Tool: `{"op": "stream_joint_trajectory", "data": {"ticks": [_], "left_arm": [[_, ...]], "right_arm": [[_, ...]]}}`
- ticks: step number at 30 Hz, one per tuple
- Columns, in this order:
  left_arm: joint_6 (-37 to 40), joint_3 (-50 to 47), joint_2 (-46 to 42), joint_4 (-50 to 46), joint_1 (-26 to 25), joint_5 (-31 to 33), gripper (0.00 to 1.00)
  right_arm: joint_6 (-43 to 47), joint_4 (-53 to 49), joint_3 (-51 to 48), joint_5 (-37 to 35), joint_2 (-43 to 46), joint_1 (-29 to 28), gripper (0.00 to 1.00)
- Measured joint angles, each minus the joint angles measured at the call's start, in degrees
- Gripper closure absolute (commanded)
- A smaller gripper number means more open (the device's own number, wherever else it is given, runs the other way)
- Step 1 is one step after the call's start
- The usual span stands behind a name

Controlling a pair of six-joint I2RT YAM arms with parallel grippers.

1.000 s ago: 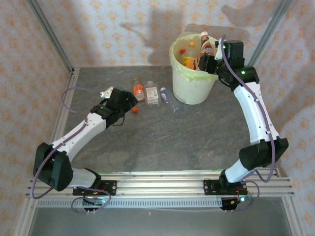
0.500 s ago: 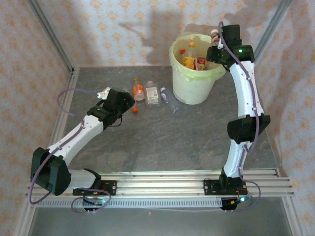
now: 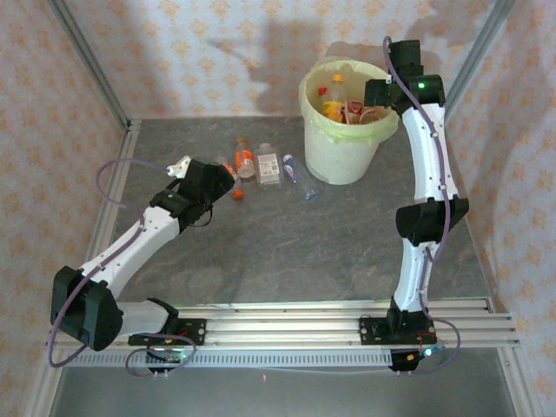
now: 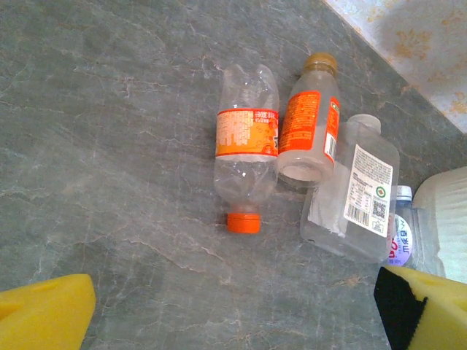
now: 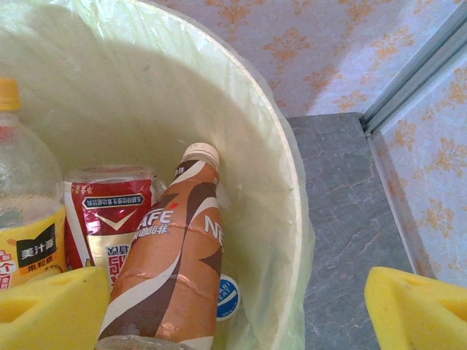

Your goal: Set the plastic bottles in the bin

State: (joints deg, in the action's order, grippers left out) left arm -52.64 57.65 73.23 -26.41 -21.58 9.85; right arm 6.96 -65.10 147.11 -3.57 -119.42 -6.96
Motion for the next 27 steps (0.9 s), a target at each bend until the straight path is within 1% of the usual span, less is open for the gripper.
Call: {"op": "stream_joint_trajectory", "data": {"ticks": [3, 7, 12, 18, 23, 27], "left_arm": [[0.0, 0.0, 0.33, 0.04, 0.0, -0.09, 0.0], [-0.02, 0.0, 1.86, 0.07, 0.0, -0.48, 0.0], [0.0, 0.28, 3.85, 0.07, 0.0, -0.92, 0.0], [0.22, 2.38, 7.74, 0.22, 1.03, -1.79, 0.0], [1.81, 5.95, 14.34, 0.28, 3.32, -2.4, 0.0], [5.62, 9.9, 21.97, 2.03, 4.09, -5.66, 0.0]], "right_arm": [[-0.07, 1.03, -1.92, -0.33, 1.57, 0.0, 0.05], [-0.44, 4.37, -10.1, -0.28, 7.82, 0.0, 0.02], [-1.29, 12.85, -26.34, 1.7, 20.09, 0.0, 0.01], [-4.31, 26.08, -47.76, 6.93, 35.85, 0.0, 0.01], [-8.52, 35.78, -64.57, 12.57, 48.22, 0.0, 0.01], [-10.8, 39.67, -73.11, 15.91, 55.6, 0.0, 0.01]]}}
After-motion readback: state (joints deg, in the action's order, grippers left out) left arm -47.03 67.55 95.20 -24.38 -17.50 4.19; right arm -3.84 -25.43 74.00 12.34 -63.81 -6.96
